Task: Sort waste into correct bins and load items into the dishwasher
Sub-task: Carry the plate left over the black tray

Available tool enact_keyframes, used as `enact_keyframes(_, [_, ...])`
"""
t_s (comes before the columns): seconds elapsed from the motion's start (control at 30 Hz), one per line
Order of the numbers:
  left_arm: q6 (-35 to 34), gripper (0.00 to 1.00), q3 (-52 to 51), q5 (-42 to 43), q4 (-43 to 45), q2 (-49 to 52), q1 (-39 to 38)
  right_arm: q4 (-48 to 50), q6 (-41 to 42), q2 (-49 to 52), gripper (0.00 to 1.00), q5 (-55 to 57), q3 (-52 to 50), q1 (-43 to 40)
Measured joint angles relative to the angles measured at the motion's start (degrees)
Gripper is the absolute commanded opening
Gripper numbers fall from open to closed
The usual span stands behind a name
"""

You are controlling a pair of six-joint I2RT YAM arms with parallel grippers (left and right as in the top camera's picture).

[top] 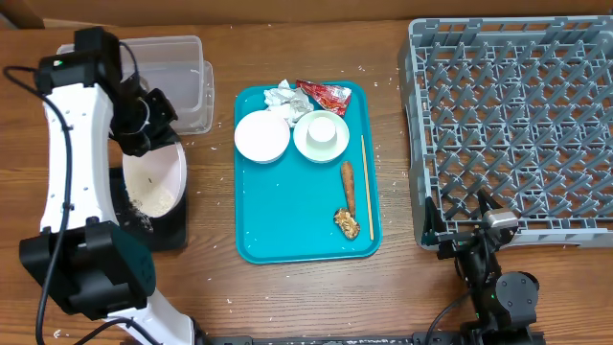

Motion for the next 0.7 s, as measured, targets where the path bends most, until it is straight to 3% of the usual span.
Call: enact_keyframes(0.7, [7.9,0.04,0.0,11.5,-3.3,0.0,8.8,0.0,0.0,0.0,1.0,0.0,0.0,0.0])
